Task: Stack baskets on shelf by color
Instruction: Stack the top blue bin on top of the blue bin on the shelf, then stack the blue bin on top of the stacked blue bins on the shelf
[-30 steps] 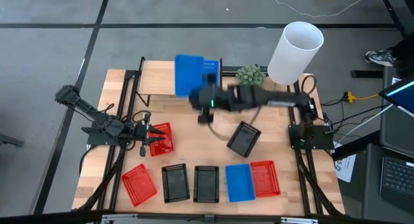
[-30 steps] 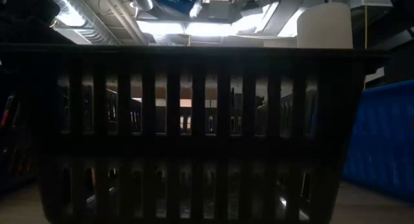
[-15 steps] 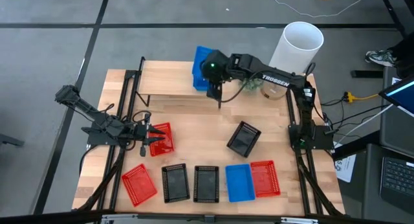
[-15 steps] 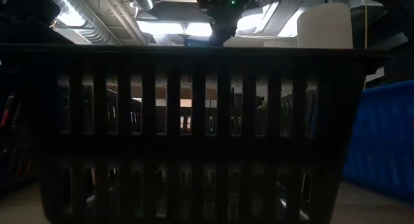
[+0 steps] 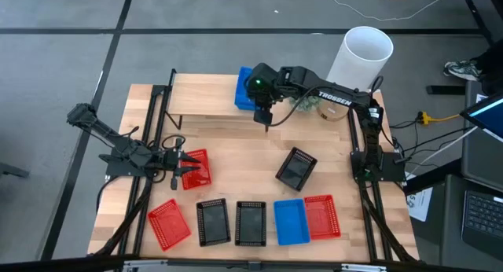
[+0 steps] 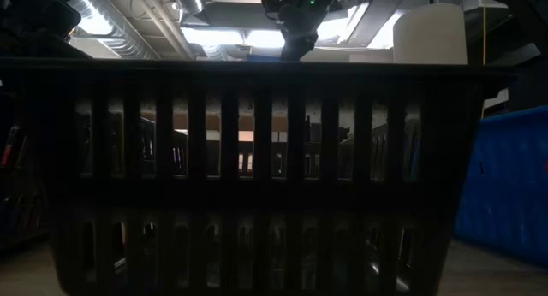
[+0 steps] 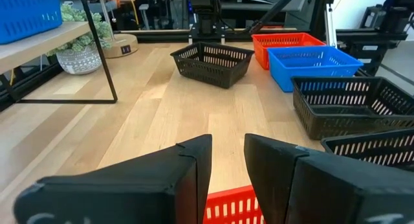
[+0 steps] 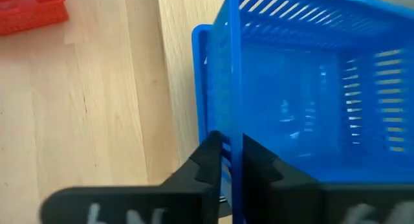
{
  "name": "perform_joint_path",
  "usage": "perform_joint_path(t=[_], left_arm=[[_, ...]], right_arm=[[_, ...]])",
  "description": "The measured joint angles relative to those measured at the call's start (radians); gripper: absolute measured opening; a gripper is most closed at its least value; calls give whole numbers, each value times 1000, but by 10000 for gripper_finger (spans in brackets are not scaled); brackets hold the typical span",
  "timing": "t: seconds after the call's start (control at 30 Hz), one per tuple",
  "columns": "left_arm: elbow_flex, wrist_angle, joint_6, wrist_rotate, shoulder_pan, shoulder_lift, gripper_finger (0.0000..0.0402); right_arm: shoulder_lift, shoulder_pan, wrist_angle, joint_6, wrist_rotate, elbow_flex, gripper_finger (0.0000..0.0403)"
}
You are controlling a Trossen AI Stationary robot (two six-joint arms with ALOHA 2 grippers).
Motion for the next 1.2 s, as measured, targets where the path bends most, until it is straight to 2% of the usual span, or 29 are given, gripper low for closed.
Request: perform_joint_path(t=[0.17, 0.3, 0.57, 0.67, 0.77, 0.93, 1.07, 1.2], left_arm=[[0, 0, 0, 0, 0, 0, 85], [0, 0, 0, 0, 0, 0, 85], [0, 1, -2, 0, 0, 0, 85], [0, 3, -2, 0, 0, 0, 85], [0, 6, -2, 0, 0, 0, 85], [0, 6, -2, 0, 0, 0, 85], [0, 12, -2, 0, 0, 0, 85], [0, 20, -2, 0, 0, 0, 85]], right_arm=[[0, 0, 0, -5, 1, 0, 75], [0, 2, 0, -9, 55, 0, 91], [-27, 68, -44, 25, 11, 17, 96], [-48, 113, -132, 125, 7, 63, 96], [-64, 166, -275, 261, -57, 79, 96], [-78, 309, -473, 353, -218, 21, 96], [-78, 456, -455, 440, -239, -80, 96], [-77, 609, -303, 579, -273, -214, 96]])
